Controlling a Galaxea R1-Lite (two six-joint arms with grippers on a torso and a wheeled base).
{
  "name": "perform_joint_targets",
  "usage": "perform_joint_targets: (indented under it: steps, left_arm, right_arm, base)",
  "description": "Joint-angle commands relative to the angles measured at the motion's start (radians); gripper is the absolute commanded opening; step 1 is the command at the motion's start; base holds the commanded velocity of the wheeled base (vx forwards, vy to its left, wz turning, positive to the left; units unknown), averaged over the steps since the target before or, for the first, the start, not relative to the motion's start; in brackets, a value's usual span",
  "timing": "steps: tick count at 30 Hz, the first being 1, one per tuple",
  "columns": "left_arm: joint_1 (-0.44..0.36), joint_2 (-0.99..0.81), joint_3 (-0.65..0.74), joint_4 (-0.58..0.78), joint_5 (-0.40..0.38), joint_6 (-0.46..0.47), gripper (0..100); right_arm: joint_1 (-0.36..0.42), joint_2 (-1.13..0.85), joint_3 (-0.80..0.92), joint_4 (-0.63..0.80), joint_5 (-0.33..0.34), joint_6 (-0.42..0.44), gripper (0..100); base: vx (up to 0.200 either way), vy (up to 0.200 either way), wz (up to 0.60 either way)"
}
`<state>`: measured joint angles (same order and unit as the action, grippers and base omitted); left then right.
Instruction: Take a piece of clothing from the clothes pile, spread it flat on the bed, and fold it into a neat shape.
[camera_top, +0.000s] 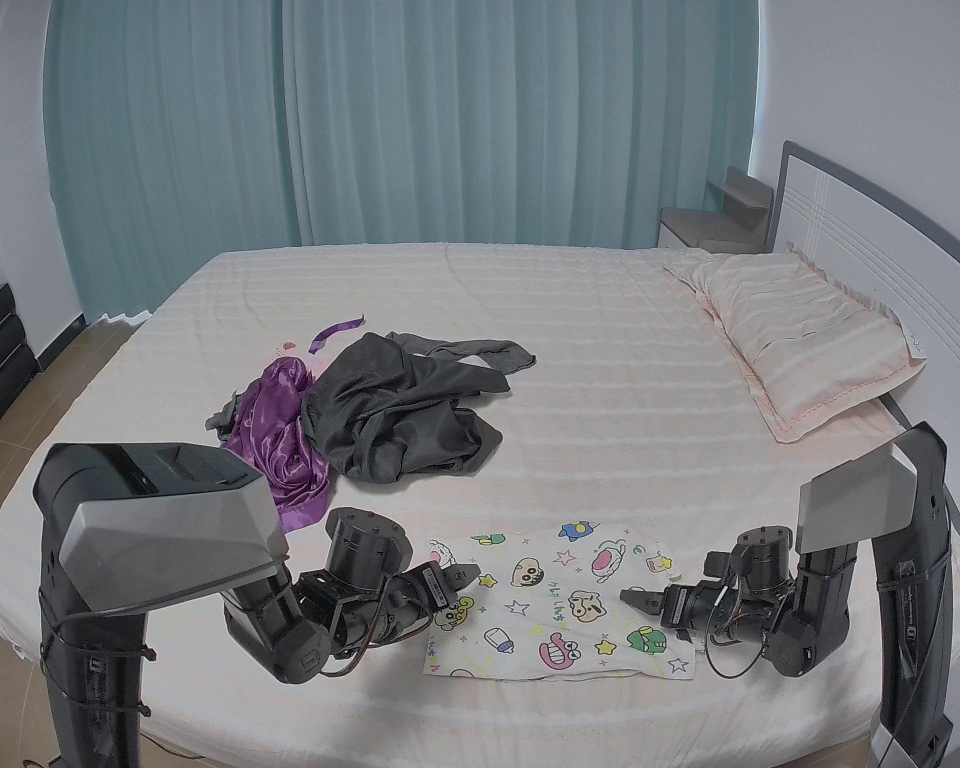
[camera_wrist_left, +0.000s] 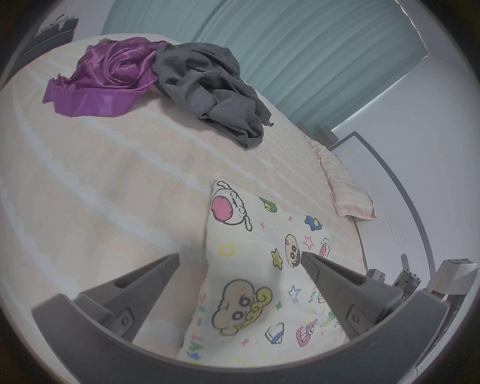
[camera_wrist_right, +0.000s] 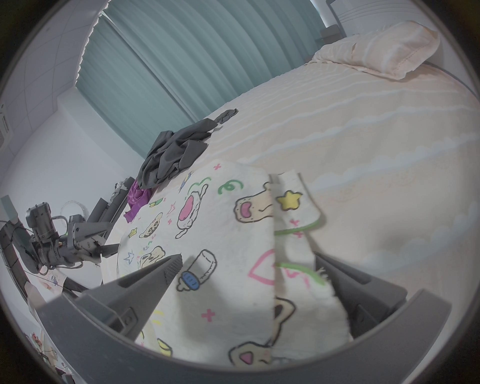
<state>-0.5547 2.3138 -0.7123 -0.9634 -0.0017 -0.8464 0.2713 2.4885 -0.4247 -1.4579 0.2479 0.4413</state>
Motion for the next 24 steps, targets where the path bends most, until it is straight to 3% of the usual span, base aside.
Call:
perform_joint_targets:
  steps: [1,7,8,24]
  left_arm:
    - [-0.014,0.049,-0.055,0.012,0.005,0.015,100]
    - [-0.031,0.053,-0.098,0.066,0.005,0.016,100]
    - [-0.033,0.053,-0.104,0.077,0.005,0.016,0]
    - [-0.034,0.032,-0.064,0.106,0.005,0.010,0]
  right_arm:
    - [0.019,0.029,-0.028,-0.002,0.005,0.004,100]
    - [0.042,0.027,-0.045,-0.002,0.005,0.042,100]
    - [0.045,0.027,-0.046,0.001,0.005,0.042,0]
    - [0.054,0.030,-0.043,-0.002,0.005,0.043,0]
  base:
    - [0.000,0.000,0.00]
    - [0.000,0.000,0.00]
    - [0.000,0.000,0.00]
    - [0.000,0.000,0.00]
